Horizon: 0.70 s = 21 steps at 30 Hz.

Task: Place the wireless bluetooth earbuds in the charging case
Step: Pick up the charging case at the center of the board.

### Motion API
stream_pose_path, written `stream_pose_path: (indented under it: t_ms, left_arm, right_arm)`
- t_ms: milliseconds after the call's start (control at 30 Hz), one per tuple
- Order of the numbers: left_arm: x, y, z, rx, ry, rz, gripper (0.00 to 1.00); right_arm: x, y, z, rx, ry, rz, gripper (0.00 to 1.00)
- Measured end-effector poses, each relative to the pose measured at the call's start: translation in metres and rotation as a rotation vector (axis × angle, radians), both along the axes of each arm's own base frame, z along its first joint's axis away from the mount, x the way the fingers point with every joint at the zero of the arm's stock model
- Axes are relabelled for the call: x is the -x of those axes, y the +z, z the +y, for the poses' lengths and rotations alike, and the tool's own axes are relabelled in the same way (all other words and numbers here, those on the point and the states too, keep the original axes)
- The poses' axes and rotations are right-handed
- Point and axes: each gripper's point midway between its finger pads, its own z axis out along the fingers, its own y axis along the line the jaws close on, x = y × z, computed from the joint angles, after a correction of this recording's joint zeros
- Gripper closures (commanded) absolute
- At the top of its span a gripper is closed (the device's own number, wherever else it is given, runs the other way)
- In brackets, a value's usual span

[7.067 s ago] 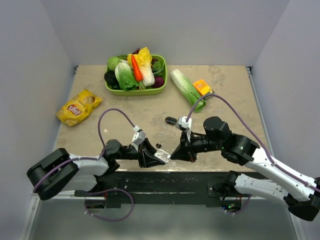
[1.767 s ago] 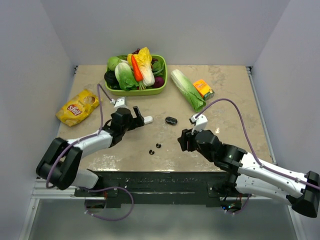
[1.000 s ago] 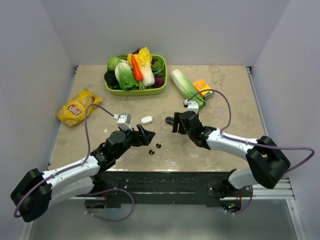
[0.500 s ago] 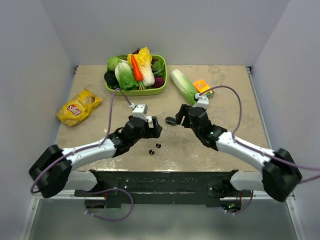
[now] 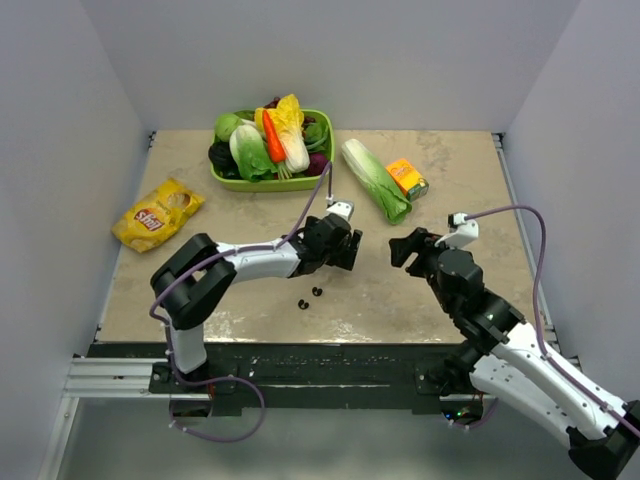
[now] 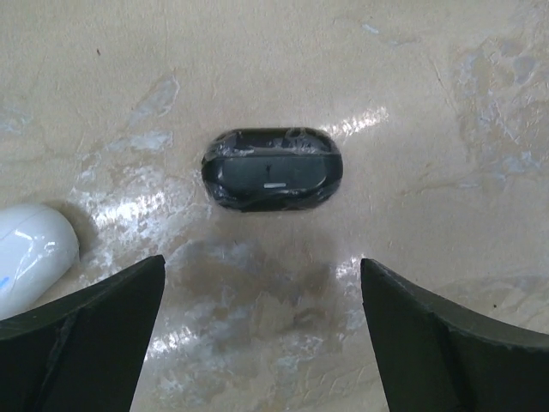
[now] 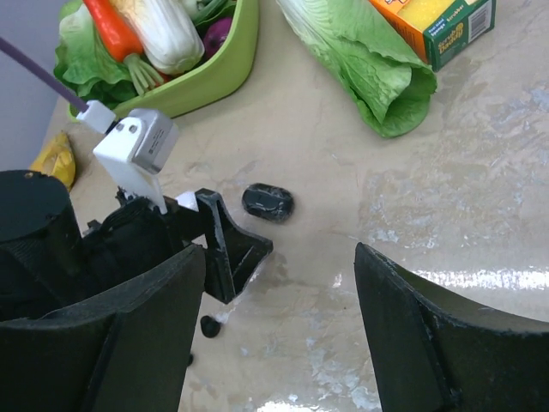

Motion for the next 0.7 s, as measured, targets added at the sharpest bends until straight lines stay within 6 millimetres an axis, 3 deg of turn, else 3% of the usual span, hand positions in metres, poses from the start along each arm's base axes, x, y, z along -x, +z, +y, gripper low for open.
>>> stream_pose_path:
  t_ms: [267, 500, 700]
  left_arm:
    - [-0.028, 0.004, -0.027, -0.022, -0.017, -0.033, 0.00]
    - [-0.029, -0.025, -0.021, -0.081, 0.019, 0.003, 0.02]
    - [-0.039, -0.024, -0.025, -0.079, 0.058, -0.008, 0.08]
  right_arm:
    - [0.004, -0.011, -0.002, 0.046, 0.016, 0.035, 0.26]
    - [0.007, -0.012, -0.001, 0.053, 0.031, 0.039, 0.26]
    - [0.008, -0.010, -0.003, 0.051, 0.031, 0.034, 0.26]
